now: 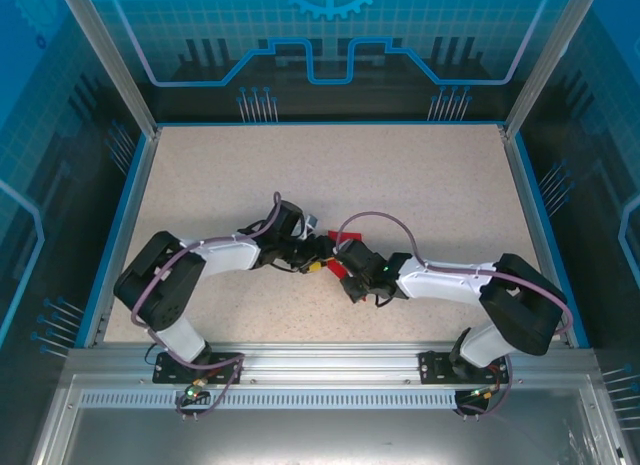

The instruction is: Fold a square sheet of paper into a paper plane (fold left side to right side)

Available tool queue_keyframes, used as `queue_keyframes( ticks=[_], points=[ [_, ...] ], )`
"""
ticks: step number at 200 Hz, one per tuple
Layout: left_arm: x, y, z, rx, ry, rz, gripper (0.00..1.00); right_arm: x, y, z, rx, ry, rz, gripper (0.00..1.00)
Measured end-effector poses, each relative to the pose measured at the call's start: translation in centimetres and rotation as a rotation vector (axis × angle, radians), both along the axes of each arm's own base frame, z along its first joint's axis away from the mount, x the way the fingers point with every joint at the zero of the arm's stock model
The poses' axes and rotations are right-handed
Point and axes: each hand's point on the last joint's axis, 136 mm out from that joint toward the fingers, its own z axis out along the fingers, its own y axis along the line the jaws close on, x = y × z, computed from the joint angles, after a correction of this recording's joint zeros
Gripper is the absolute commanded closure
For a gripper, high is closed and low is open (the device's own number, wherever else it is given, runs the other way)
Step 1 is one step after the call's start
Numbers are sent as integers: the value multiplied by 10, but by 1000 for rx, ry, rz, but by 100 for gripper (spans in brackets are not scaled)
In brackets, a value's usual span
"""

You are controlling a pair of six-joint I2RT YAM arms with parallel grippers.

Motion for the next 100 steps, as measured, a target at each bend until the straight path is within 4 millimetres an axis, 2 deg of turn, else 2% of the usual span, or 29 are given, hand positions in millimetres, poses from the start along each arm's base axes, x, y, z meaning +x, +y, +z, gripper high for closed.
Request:
queue_keyframes(
  ticks=[28, 52, 72, 100],
  points=[
    [3, 12, 24, -32, -68, 22, 25, -8, -8, -5, 34, 54, -3, 96],
    [6, 21, 49, -60, -145, 39, 22, -15, -15, -7, 78, 100, -10, 97],
    [5, 27, 58, -67, -175, 53, 24, -15, -17, -3, 142, 127, -22, 97],
    [1, 29, 50, -59, -162, 55, 34, -14, -19, 0, 260, 185, -38, 97]
  ],
)
